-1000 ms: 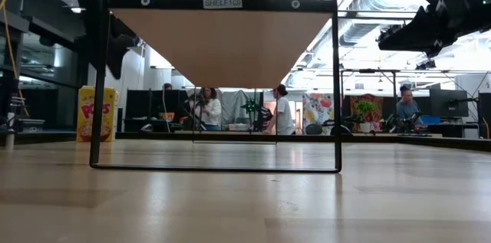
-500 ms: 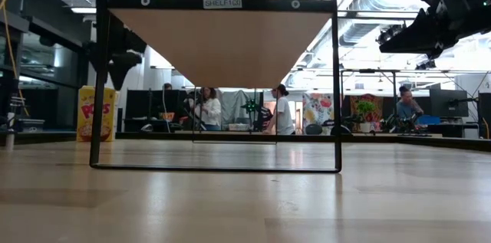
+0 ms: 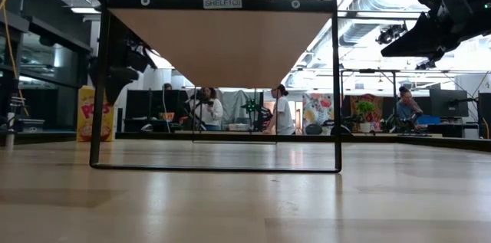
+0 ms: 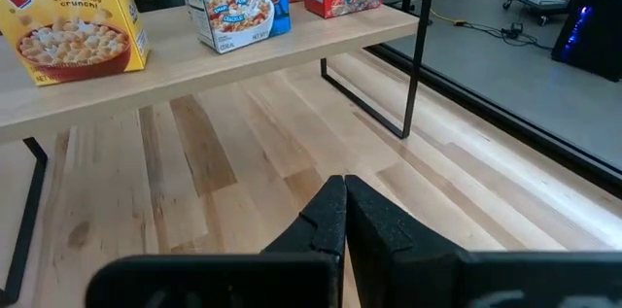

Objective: Stack cereal on shelf
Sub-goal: Put the yellow cereal box and aligned with the yellow cereal box on the shelf

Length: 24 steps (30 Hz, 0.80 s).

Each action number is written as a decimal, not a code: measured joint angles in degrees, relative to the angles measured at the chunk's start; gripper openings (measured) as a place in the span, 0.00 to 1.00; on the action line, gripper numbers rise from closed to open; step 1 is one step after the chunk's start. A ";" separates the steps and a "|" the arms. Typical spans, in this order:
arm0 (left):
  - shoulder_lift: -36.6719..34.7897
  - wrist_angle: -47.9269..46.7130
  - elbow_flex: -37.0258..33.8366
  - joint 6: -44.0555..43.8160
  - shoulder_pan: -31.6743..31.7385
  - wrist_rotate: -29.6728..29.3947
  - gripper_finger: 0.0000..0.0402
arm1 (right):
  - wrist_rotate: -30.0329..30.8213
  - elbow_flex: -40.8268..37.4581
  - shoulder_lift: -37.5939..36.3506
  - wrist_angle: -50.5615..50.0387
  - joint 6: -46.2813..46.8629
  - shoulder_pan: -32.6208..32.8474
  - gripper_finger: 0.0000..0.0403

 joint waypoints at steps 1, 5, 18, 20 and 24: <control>0.30 -0.35 0.00 0.30 -0.02 0.67 0.79 | 0.00 0.00 0.00 0.00 0.00 0.00 0.00; 1.23 -2.10 0.00 0.60 -0.07 1.45 0.79 | 0.00 0.00 0.00 0.00 0.01 0.00 0.00; 1.28 -4.83 0.56 -1.24 -0.59 1.54 0.47 | 0.00 0.00 0.00 0.02 0.00 0.00 0.00; 1.29 -5.52 1.93 -2.03 -0.60 1.73 0.41 | 0.00 0.00 0.00 0.02 0.00 0.00 0.00; 1.28 -8.58 6.42 -3.44 -0.64 3.77 0.32 | 0.00 0.00 0.00 0.02 -0.06 0.00 0.00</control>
